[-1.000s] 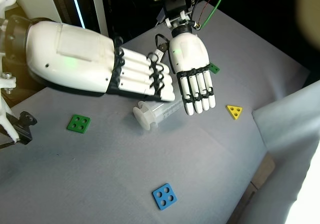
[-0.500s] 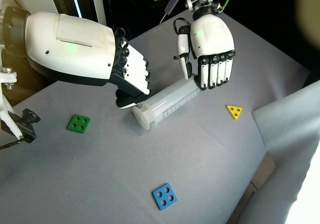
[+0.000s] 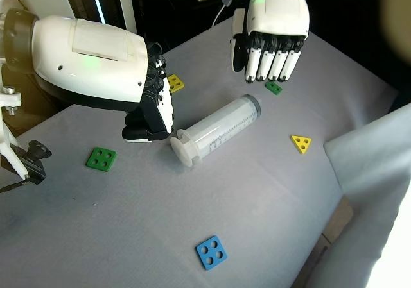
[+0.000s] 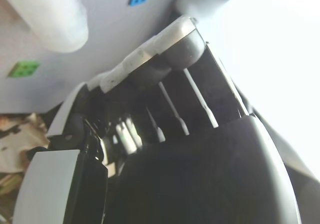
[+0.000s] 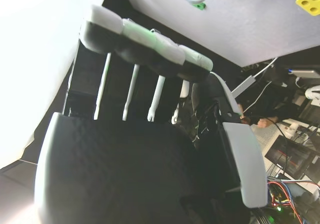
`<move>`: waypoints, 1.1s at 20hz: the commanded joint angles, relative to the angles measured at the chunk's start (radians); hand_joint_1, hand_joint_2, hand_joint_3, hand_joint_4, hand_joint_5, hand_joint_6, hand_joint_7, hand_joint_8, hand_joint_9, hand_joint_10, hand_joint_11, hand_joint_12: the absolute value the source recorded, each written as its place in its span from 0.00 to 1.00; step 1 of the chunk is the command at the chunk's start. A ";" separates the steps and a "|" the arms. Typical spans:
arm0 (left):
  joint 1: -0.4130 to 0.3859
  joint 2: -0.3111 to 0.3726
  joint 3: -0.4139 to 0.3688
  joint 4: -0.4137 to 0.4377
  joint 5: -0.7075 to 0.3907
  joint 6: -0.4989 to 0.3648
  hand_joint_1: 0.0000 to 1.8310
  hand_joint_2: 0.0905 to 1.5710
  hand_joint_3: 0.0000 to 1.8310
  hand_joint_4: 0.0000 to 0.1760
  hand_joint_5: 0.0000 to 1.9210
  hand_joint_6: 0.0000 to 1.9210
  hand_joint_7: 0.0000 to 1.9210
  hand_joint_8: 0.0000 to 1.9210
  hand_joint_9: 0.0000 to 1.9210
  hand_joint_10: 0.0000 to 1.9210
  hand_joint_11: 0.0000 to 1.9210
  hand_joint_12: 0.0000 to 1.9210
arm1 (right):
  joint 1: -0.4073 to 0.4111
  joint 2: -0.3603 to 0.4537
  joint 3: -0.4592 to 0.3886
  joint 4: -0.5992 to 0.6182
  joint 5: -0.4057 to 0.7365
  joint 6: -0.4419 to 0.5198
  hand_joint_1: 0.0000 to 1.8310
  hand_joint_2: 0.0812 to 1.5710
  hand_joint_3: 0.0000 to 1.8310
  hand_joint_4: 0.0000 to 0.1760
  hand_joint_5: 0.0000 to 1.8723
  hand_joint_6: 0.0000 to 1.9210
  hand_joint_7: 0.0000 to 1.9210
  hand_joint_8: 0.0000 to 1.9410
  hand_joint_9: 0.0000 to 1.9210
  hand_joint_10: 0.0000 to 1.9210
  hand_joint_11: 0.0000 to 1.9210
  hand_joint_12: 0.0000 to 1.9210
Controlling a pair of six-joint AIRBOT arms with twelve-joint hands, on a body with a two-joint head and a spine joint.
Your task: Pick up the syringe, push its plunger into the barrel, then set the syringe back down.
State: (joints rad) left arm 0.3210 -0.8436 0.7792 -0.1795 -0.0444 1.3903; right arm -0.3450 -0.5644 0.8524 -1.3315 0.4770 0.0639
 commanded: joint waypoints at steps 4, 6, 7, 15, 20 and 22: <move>-0.054 0.041 0.002 0.365 -0.080 -0.324 0.34 0.95 0.00 0.00 0.55 1.00 0.62 1.00 0.60 1.00 0.59 1.00 | 0.015 0.001 -0.002 0.113 0.132 -0.111 0.27 0.97 0.00 0.00 0.52 1.00 0.54 1.00 0.53 1.00 0.55 1.00; -0.066 0.043 0.008 0.543 -0.083 -0.522 0.31 0.96 0.00 0.00 0.55 1.00 0.61 1.00 0.60 1.00 0.58 1.00 | 0.039 -0.006 -0.002 0.119 0.187 -0.128 0.29 0.96 0.00 0.00 0.52 1.00 0.54 1.00 0.53 1.00 0.57 1.00; -0.073 0.045 0.008 0.664 -0.089 -0.642 0.31 0.96 0.00 0.00 0.55 1.00 0.61 1.00 0.60 1.00 0.58 1.00 | 0.053 -0.016 -0.001 0.119 0.218 -0.135 0.29 0.96 0.00 0.00 0.52 1.00 0.54 1.00 0.53 1.00 0.57 1.00; -0.124 0.054 0.057 1.550 -0.448 -1.549 0.31 0.95 0.00 0.00 0.55 1.00 0.62 1.00 0.61 1.00 0.60 1.00 | 0.104 -0.111 0.051 0.058 0.346 -0.144 0.26 0.97 0.00 0.00 0.52 1.00 0.53 1.00 0.52 1.00 0.55 1.00; -0.137 0.055 0.090 1.540 -0.596 -1.507 0.32 0.95 0.00 0.00 0.57 1.00 0.62 1.00 0.61 1.00 0.62 1.00 | 0.097 -0.127 0.058 0.058 0.347 -0.137 0.24 0.97 0.00 0.00 0.50 1.00 0.52 1.00 0.52 1.00 0.55 1.00; -0.139 0.054 0.094 1.542 -0.605 -1.470 0.32 0.95 0.00 0.00 0.57 1.00 0.62 1.00 0.61 1.00 0.61 1.00 | 0.096 -0.128 0.058 0.058 0.346 -0.136 0.24 0.98 0.00 0.00 0.51 1.00 0.53 1.00 0.52 1.00 0.54 1.00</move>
State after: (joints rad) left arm 0.1982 -0.7906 0.8722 1.4155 -0.6323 -0.0883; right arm -0.2546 -0.6922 0.9115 -1.3441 0.7883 -0.0753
